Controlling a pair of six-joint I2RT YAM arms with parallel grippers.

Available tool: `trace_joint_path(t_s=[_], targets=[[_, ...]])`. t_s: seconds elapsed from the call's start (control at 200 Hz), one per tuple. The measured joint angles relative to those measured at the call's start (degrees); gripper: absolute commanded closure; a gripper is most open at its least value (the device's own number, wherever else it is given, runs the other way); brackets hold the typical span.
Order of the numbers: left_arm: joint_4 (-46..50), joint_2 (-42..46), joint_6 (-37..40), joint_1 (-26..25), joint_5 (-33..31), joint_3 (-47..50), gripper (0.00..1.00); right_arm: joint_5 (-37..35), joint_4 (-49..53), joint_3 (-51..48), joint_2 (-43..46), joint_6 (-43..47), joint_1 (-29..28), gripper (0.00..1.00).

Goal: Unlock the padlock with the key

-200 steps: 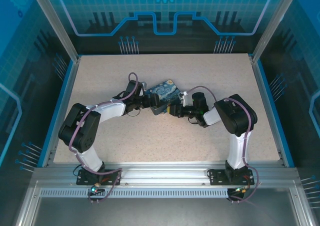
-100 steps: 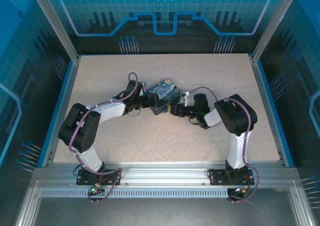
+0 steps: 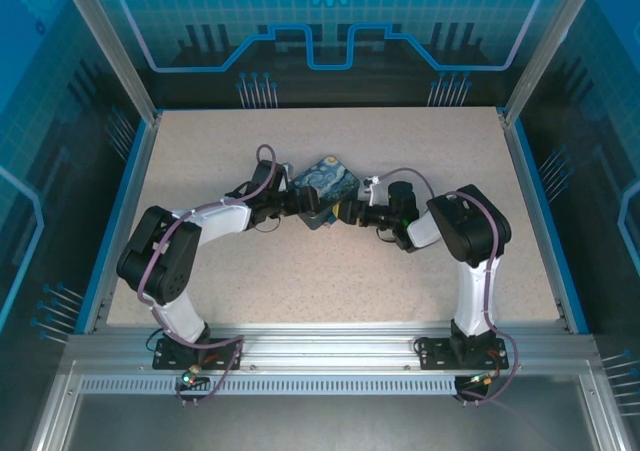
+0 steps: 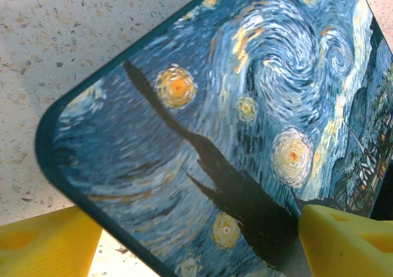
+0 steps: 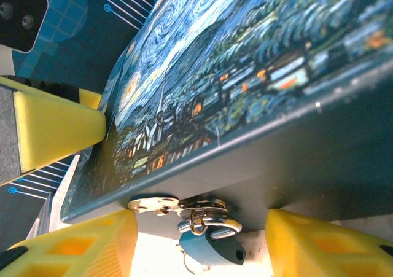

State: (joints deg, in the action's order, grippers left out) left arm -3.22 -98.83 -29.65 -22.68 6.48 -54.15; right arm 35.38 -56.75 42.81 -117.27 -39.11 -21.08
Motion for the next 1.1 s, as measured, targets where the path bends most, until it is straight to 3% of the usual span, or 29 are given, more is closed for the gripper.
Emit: trace_joint_path(t_s=[0.54, 1.1], targets=[[0.0, 0.0, 0.0, 0.0, -0.2, 0.0, 0.15, 2.8, -0.9, -0.4, -0.3, -1.0, -1.0, 0.48], [0.0, 0.0, 0.0, 0.0, -0.2, 0.0, 0.15, 2.4, -2.4, -1.0, -0.3, -1.9, -1.0, 0.65]])
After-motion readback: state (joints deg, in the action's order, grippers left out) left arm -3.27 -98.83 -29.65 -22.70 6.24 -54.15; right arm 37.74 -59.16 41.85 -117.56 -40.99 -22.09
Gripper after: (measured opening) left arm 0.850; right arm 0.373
